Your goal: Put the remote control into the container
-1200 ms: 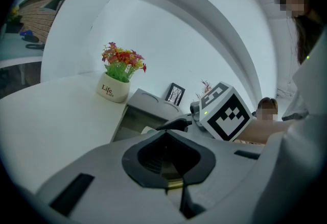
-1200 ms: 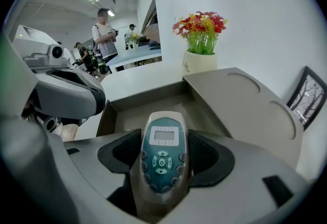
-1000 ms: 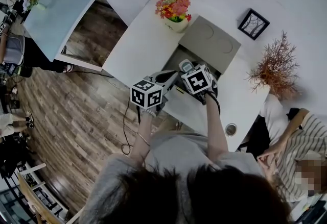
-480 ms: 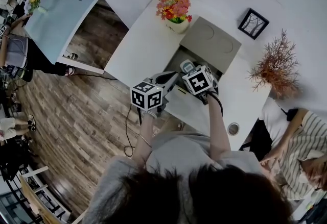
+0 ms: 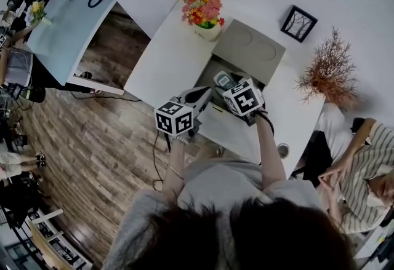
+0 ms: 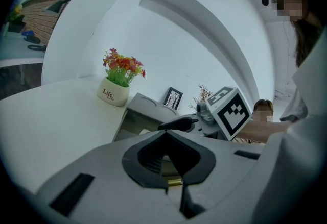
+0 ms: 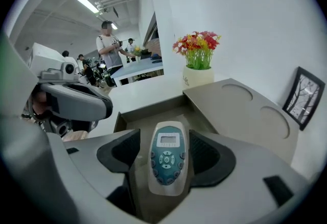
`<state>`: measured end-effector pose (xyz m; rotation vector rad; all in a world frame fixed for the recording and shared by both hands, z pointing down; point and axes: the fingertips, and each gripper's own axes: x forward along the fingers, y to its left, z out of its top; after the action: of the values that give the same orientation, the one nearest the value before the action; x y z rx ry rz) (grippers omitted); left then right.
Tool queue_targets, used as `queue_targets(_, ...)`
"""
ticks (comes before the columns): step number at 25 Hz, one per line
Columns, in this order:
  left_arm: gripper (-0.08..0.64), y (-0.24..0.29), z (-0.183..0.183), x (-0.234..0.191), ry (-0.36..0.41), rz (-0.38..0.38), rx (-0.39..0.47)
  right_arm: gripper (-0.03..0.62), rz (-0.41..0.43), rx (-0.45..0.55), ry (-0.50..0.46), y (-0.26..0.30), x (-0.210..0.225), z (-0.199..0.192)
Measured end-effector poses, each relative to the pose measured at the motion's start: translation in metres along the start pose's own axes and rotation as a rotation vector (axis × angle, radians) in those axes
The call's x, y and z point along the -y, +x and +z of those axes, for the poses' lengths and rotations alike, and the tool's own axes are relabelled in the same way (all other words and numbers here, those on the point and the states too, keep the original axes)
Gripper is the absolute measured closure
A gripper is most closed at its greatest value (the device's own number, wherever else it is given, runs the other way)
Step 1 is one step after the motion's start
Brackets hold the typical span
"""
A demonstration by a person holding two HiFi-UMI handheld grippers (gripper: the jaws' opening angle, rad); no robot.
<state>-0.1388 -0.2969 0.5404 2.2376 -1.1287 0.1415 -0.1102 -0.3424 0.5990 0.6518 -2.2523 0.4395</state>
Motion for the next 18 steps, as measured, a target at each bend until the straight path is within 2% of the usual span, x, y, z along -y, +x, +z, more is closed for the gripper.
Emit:
queue_targets(2,0.557,0.000,0.002,0.004,0.013,-0.005,0.013,0.301,0.022,0.032,0.007,-0.008,-0.005,0.002)
queue_targets(6,0.557,0.000,0.006,0.014,0.039,-0.027,0.038,0.393,0.028,0.094,0.028,-0.023,-0.011,0.009)
queue_targets(9,0.557,-0.003,0.011,0.024,0.062,-0.034,0.064,0.420,0.030,0.149,0.060,-0.035,-0.013,0.016)
queue_targets(12,0.557,-0.006,0.016,0.035,0.084,-0.039,0.104,0.433,0.035,0.216,0.097,-0.051,-0.016,0.023)
queue_targets(18,0.557,-0.013,0.034,0.053,0.131,-0.059,0.160,0.543,0.018,0.396,0.129,-0.094,-0.016,0.049)
